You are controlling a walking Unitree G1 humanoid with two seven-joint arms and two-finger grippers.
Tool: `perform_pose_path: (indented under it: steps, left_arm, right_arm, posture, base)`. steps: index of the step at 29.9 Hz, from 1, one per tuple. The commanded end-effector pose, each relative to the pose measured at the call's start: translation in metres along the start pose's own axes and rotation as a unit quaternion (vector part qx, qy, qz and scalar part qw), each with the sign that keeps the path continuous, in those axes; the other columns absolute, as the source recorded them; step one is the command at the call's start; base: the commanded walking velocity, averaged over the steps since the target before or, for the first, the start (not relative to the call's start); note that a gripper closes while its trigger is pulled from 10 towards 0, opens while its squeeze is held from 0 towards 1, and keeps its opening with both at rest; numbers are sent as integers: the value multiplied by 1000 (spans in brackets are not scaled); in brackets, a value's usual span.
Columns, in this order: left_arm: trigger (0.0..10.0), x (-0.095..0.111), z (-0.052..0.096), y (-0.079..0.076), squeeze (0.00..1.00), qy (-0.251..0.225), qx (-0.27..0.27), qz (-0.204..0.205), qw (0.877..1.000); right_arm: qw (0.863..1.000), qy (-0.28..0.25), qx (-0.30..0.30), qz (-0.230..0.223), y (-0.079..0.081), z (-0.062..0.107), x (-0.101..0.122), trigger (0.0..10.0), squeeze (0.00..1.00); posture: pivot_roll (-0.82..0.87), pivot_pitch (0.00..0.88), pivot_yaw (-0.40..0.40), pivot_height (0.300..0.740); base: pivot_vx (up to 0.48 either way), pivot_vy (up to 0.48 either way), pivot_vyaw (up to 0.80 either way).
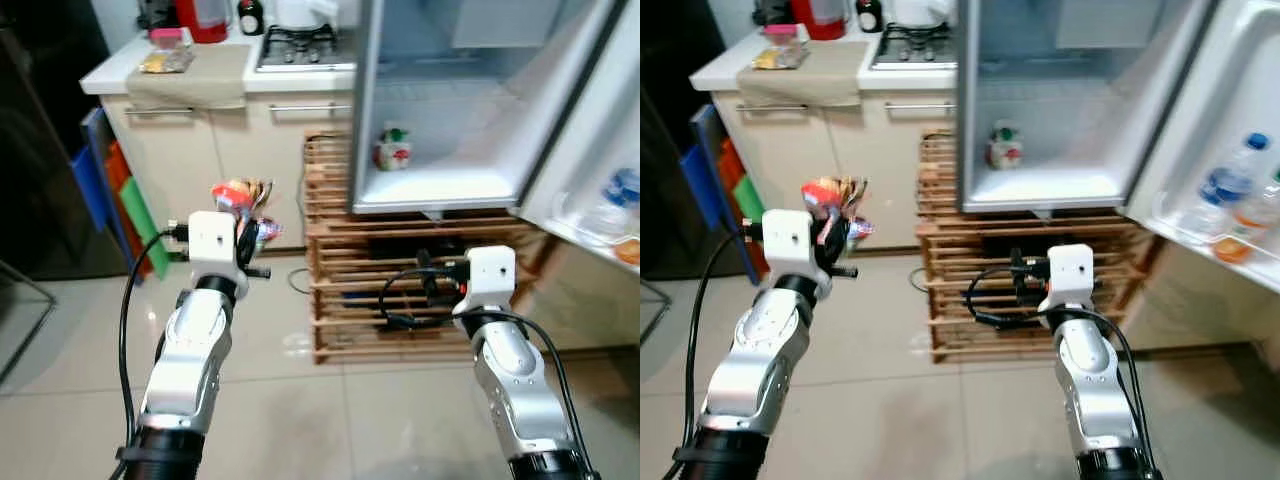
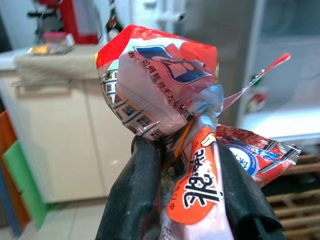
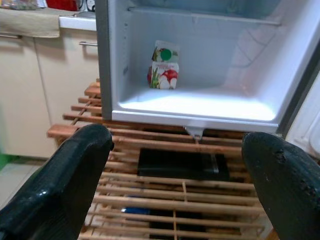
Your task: Restocking fridge
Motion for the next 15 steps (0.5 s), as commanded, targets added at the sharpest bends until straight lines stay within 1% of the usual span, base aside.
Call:
perform_pose_path:
  steps: [1,5,10,12,13,15]
  left_arm:
    - [10000,1,-2,7,0,-3,14,-8,1000]
    - [10000,0,-6,7,0,-1,16,-8,1000]
    - [10000,-2,-7,5,0,2,12,-10,1000]
    - [10000,-5,-8,4,0,10,2,-7,1000]
    - [9137,-7,-8,0,0,16,-12,-8,1000]
    - [9294,-8,-8,-4,0,16,-21,-11,1000]
  right_arm:
    - [1000,-14,13,2,8,-1,6,10000,0]
    - [1000,-17,17,3,11,-1,7,10000,0]
    - [1000,-17,22,6,12,1,6,10000,0]
    - [1000,-13,24,6,12,2,5,10000,0]
    - [1000,-12,26,6,12,2,4,10000,0]
    - [1000,-10,28,5,13,3,4,10000,0]
  posture:
    - [-157,0,79,740]
    - [-162,0,84,740]
    - [-165,0,88,740]
    - [-166,0,89,740]
    - [-166,0,91,740]
    - [-166,0,91,740]
  base:
    - [0,-480,0]
    - [0,-480,0]
    - [0,-480,0]
    - [0,-480,0]
    - [0,-472,0]
    - [0,-465,0]
Point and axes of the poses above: a point about 5 cm out from each wrist's last joint towards the gripper, its own z axis pointing back from the gripper into the wrist, its own x axis along the axis of the wrist's last joint, y = z × x, the point moved 1 cm from there along -z, pointing out of the wrist towards the gripper
